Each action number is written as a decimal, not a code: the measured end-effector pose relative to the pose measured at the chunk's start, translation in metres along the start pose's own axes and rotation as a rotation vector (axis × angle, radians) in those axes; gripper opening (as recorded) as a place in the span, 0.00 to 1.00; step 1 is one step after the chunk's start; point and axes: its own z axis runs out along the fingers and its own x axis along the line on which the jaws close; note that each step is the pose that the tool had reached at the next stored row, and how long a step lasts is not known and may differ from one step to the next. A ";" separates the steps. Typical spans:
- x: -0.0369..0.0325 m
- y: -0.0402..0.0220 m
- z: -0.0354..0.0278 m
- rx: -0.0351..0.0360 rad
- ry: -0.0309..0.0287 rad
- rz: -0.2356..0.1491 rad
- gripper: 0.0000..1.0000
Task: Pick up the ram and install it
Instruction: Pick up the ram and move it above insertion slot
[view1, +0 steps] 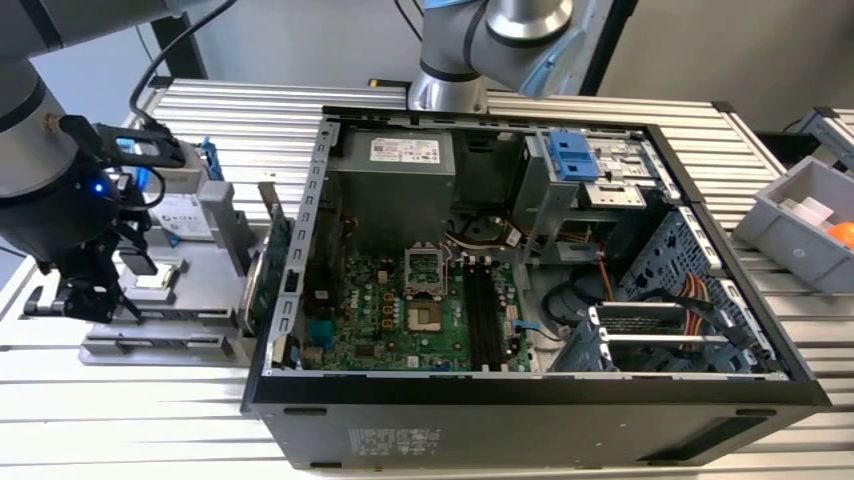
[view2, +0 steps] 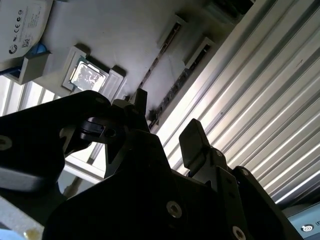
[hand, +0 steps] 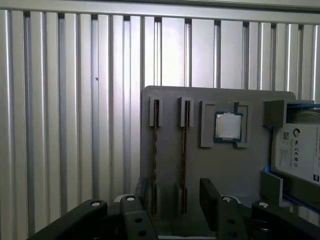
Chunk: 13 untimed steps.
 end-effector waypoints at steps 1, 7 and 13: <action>0.0000 0.0000 0.0003 -0.0006 0.0007 0.000 1.00; 0.0001 -0.0001 0.0010 -0.0003 0.0005 0.000 1.00; 0.0005 -0.0002 0.0054 -0.0003 0.0026 0.000 1.00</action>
